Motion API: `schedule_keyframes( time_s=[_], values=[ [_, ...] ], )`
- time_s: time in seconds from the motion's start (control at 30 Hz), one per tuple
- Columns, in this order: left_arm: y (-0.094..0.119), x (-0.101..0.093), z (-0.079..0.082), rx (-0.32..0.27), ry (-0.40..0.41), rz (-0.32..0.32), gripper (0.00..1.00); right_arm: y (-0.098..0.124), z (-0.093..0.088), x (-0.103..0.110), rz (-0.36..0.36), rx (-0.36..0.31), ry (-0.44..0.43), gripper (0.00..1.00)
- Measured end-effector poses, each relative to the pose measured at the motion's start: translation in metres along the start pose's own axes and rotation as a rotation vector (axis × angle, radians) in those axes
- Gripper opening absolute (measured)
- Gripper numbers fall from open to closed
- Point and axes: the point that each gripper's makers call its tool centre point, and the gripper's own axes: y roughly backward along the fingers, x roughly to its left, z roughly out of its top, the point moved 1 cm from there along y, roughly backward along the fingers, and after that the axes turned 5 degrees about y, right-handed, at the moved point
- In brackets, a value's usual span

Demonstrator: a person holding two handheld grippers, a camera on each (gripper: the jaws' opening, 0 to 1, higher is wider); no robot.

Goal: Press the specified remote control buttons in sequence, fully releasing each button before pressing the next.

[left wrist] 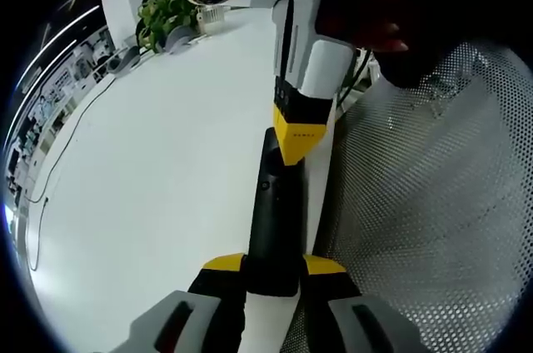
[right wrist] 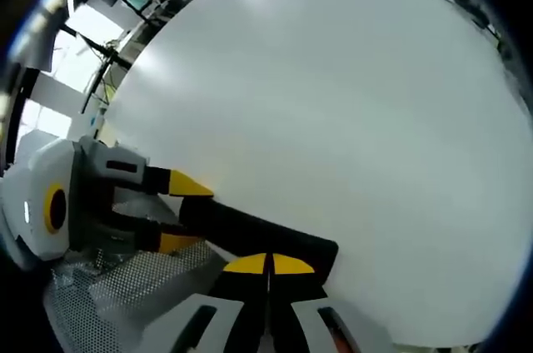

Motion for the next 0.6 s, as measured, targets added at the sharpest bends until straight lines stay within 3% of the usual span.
schedule_keyframes(
  time_s=[0.17, 0.5, 0.6],
  values=[
    [-0.0001, 0.0, 0.0005, 0.002, 0.002, 0.0, 0.24, -0.0005, 0.0014, -0.0012, -0.008, -0.007, -0.002, 0.0],
    [-0.0005, -0.0002, 0.0009, 0.006, -0.003, -0.008, 0.25, -0.0044, 0.0008, 0.0005, -0.08, 0.028, 0.14, 0.0],
    [-0.0007, -0.0001, 0.0008, 0.006, -0.005, -0.008, 0.25, -0.0032, 0.0008, -0.0015, -0.063, 0.022, 0.11, 0.0]
  ],
)
